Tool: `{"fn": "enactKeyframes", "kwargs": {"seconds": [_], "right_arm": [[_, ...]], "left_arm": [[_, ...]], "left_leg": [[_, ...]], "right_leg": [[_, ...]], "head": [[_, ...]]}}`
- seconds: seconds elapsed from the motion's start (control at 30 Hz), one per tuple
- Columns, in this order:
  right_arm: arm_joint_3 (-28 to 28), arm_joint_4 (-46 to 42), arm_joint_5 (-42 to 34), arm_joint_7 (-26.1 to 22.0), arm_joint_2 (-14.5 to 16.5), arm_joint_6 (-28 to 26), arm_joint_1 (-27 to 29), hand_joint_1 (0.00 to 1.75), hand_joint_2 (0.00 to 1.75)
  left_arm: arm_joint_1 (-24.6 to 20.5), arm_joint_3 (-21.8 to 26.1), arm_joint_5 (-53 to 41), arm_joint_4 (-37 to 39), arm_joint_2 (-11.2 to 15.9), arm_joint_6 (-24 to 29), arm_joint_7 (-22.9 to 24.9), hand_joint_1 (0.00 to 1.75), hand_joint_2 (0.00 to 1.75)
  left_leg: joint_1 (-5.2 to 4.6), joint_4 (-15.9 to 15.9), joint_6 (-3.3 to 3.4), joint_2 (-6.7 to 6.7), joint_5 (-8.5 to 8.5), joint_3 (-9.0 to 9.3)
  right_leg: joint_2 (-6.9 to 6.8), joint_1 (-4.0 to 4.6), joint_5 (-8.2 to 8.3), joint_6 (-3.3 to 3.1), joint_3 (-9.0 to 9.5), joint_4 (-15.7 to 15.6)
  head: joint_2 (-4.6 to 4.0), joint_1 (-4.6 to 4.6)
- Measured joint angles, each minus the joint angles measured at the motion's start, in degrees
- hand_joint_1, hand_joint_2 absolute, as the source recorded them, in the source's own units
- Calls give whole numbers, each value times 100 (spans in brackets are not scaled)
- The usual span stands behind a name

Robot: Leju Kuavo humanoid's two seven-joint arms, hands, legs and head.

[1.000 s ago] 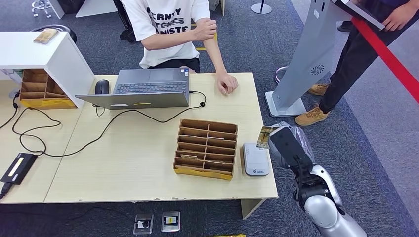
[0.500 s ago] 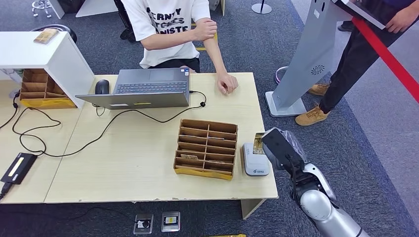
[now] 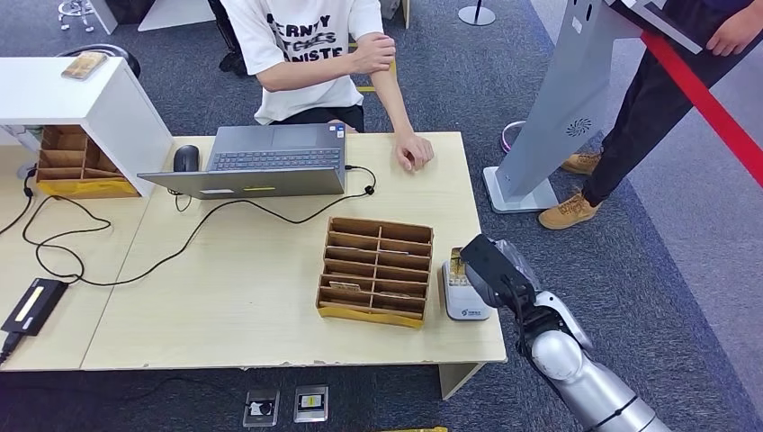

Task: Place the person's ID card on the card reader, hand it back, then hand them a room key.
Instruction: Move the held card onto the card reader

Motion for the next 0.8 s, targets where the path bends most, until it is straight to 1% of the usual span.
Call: {"fn": "enactKeyframes", "kwargs": {"seconds": [0.47,0.63,0.8], "right_arm": [[263,752,-44,-59,140,89,-167,175,175],[315,853,0,74,131,115,-166,175,175],[328,914,76,271,94,259,-144,175,175]], "left_arm": [[1,0,37,-8,0,35,11,0,0],[1,0,33,-7,0,36,-10,0,0],[2,0,33,-7,0,27,-31,0,0]], "left_leg": [[0,0,0,0,0,1],[0,0,0,0,0,3],[0,0,0,1,0,3]], "right_leg": [[0,0,0,0,0,0],[2,0,0,0,-1,0],[2,0,0,0,-1,-1]], "head": [[0,1],[0,2],[0,2]]}}
